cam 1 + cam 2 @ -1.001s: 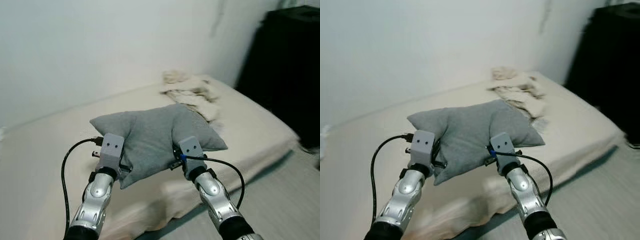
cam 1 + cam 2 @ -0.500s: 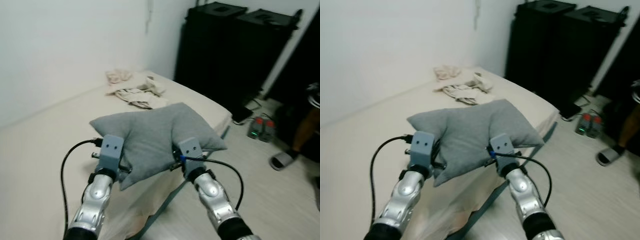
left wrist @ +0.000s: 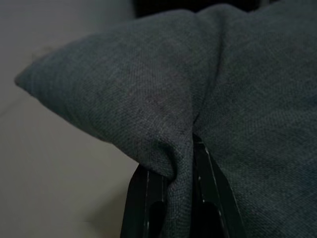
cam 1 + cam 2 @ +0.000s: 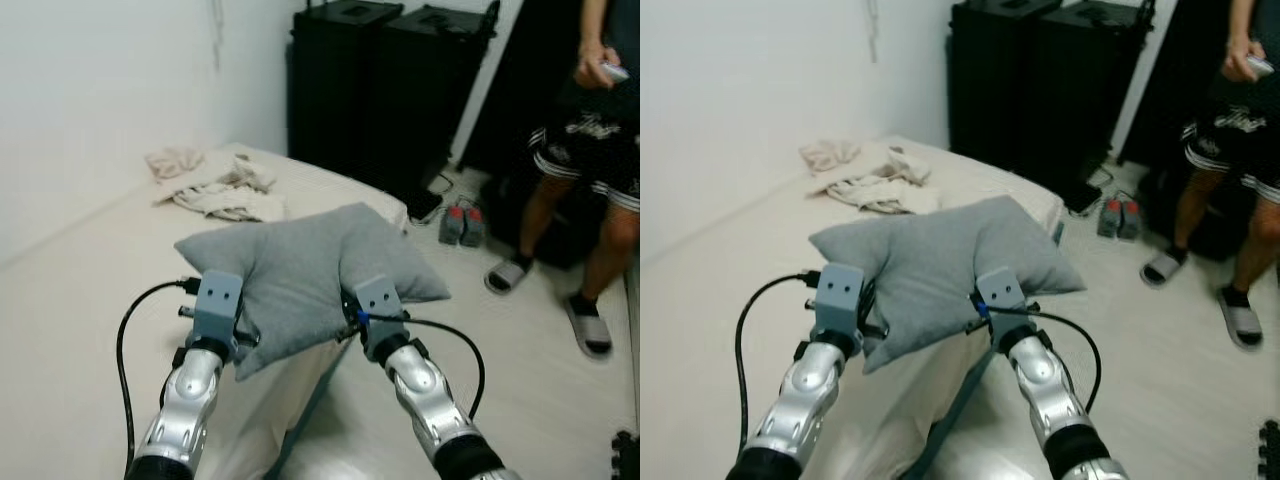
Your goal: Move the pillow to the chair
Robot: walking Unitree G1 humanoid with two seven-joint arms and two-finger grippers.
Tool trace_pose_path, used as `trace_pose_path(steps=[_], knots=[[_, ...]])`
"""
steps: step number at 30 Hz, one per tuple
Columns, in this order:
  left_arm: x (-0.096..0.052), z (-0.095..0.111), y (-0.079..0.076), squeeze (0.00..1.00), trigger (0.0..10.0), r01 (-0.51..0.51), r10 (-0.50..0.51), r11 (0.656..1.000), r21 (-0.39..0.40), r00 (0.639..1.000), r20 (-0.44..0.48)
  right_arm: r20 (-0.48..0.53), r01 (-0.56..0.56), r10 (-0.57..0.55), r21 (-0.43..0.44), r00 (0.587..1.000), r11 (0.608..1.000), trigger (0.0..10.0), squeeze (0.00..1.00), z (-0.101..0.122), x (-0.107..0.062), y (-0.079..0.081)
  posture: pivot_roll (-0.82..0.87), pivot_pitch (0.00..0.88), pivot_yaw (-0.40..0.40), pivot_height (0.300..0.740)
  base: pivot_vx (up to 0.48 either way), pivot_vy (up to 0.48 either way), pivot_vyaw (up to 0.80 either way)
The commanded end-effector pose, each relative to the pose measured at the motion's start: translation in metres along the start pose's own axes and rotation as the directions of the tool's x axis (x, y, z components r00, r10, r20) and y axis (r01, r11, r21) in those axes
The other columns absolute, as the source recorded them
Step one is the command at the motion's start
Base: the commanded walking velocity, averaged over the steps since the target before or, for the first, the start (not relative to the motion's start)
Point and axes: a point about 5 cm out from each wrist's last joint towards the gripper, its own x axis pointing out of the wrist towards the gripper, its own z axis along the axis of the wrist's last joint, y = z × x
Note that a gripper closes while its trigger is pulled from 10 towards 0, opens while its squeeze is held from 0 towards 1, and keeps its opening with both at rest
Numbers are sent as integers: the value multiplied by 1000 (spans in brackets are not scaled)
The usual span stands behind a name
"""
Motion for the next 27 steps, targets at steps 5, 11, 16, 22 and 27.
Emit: trace_pose_path(steps=[5, 11, 16, 22, 27], knots=[[2, 5, 13, 0, 10000, -64, 64, 998, -6, 998, 23, 4, -9, 9, -11, 1000, 1000, 10000, 0, 0, -1, -2, -6, 73, 27, 740, 0, 0, -800], [2, 4, 14, 0, 10000, -66, 66, 998, -6, 998, 20, 4, -11, 11, -12, 1000, 1000, 10000, 0, 0, -1, -2, -5, 76, 28, 740, 0, 0, -800], [2, 4, 14, 0, 10000, -67, 67, 998, -7, 998, 18, 4, -14, 14, -15, 1000, 1000, 10000, 0, 0, -1, -2, -4, 76, 28, 740, 0, 0, -800], [2, 3, 15, 0, 10000, -70, 70, 998, -8, 998, 12, 3, -18, 18, -13, 1000, 1000, 10000, 0, 0, -1, 0, -3, 76, 30, 740, 0, 0, -800], [2, 3, 16, 0, 10000, -73, 73, 997, -10, 997, 8, 0, -21, 21, -13, 1000, 1000, 10000, 0, 0, -1, 1, -2, 76, 32, 740, 0, 0, -800]])
